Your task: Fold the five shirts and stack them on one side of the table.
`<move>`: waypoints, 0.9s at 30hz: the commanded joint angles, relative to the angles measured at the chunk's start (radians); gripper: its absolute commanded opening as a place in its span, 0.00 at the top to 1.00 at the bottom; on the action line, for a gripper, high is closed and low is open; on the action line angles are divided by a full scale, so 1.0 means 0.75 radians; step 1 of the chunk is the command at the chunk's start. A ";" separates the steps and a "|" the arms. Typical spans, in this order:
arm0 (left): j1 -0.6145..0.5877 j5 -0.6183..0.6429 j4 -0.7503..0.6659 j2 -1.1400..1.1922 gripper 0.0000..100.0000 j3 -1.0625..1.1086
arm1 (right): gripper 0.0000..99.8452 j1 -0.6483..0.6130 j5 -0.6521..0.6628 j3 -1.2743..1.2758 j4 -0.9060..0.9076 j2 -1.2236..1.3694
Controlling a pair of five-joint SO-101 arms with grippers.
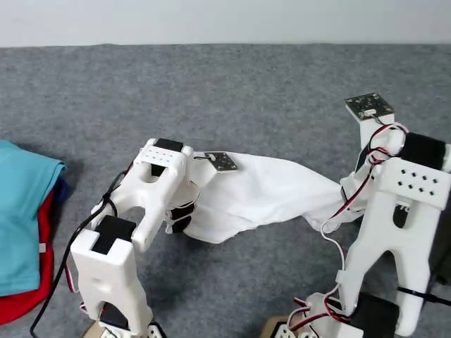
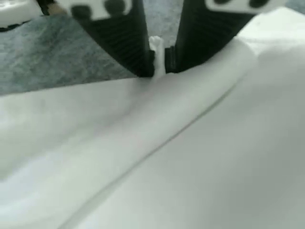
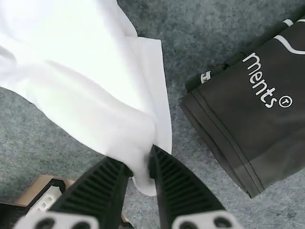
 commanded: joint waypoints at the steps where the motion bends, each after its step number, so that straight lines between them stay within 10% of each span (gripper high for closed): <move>1: -0.008 0.014 0.045 -0.182 0.99 -0.026 | 0.99 -0.013 -0.006 -0.082 0.048 -0.093; 14: -0.057 0.215 0.188 -1.260 0.99 -0.159 | 0.99 -0.099 -0.004 -0.270 0.036 -0.379; 27: -0.315 0.141 -0.063 -1.412 0.99 -0.770 | 0.99 -0.353 -0.096 -0.745 -0.208 -0.437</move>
